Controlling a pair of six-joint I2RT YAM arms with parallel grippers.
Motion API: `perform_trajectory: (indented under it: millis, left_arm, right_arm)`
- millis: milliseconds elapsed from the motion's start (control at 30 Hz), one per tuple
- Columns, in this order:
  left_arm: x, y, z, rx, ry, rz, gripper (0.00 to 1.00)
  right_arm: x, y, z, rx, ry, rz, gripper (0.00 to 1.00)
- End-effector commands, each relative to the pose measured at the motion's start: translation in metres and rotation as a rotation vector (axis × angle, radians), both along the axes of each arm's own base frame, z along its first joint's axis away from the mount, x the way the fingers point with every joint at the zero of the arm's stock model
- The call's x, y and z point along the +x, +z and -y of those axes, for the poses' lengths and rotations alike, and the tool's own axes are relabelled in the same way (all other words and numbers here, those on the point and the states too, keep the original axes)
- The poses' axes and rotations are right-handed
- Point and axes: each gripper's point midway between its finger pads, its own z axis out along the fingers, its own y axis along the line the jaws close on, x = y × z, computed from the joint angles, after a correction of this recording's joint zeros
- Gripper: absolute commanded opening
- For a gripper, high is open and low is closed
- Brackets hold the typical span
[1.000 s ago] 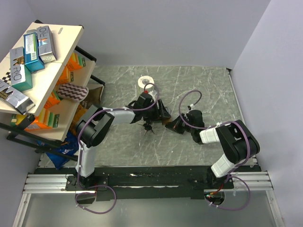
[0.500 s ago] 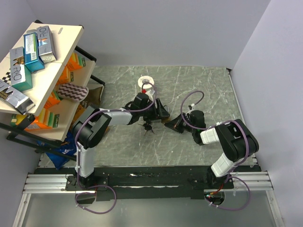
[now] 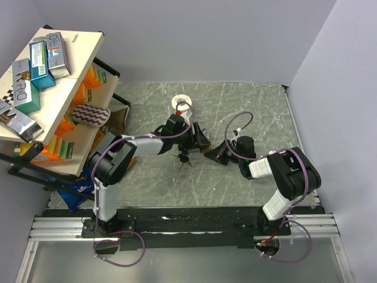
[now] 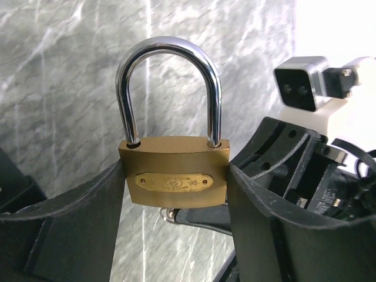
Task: Unlock with the key
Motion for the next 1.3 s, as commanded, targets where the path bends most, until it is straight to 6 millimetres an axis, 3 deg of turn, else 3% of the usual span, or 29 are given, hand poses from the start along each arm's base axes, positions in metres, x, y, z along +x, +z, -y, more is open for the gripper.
perform_trajectory:
  millis: [0, 67, 133, 267, 433, 467, 500, 567, 633, 667, 833, 1033, 1267]
  left_arm:
    - [-0.065, 0.009, 0.013, 0.058, -0.248, -0.130, 0.01]
    - [-0.058, 0.000, 0.008, 0.115, -0.227, -0.146, 0.01]
    - [-0.048, -0.009, 0.001, 0.166, -0.192, -0.154, 0.01]
    - [-0.036, -0.022, -0.003, 0.216, -0.190, -0.152, 0.01]
    - [-0.025, -0.020, 0.000, 0.239, -0.211, -0.091, 0.01]
    - [-0.024, -0.018, 0.001, 0.237, -0.216, -0.080, 0.01]
    - [-0.023, -0.014, 0.003, 0.226, -0.227, -0.058, 0.01]
    - [-0.022, -0.005, 0.002, 0.223, -0.244, -0.010, 0.01]
    - [-0.022, -0.003, 0.000, 0.229, -0.255, 0.021, 0.01]
    - [-0.022, 0.000, -0.001, 0.230, -0.257, 0.034, 0.01]
    - [-0.021, 0.005, -0.005, 0.248, -0.254, 0.055, 0.01]
    - [-0.014, 0.003, -0.007, 0.279, -0.244, 0.074, 0.01]
    - [-0.031, 0.033, -0.010, 0.198, -0.311, 0.210, 0.01]
  right_arm:
    - [0.079, 0.069, 0.041, -0.059, -0.250, 0.265, 0.06]
    - [0.068, 0.055, 0.039, -0.107, -0.206, 0.201, 0.14]
    - [0.058, 0.056, 0.035, -0.145, -0.160, 0.203, 0.19]
    - [0.031, 0.047, 0.031, -0.209, -0.075, 0.151, 0.40]
    - [0.002, 0.044, 0.040, -0.286, -0.027, 0.145, 0.50]
    - [0.000, 0.057, 0.043, -0.297, -0.029, 0.190, 0.52]
    - [-0.006, 0.056, 0.046, -0.317, -0.027, 0.176, 0.53]
    - [-0.003, 0.079, 0.049, -0.349, -0.018, 0.245, 0.57]
    - [-0.007, 0.078, 0.055, -0.402, -0.003, 0.206, 0.59]
    - [0.001, 0.086, 0.056, -0.441, 0.007, 0.228, 0.59]
    - [0.009, 0.064, 0.059, -0.536, 0.104, 0.121, 0.60]
    - [0.021, 0.065, 0.058, -0.502, 0.083, 0.122, 0.60]
    - [0.023, 0.059, 0.068, -0.507, 0.137, 0.112, 0.61]
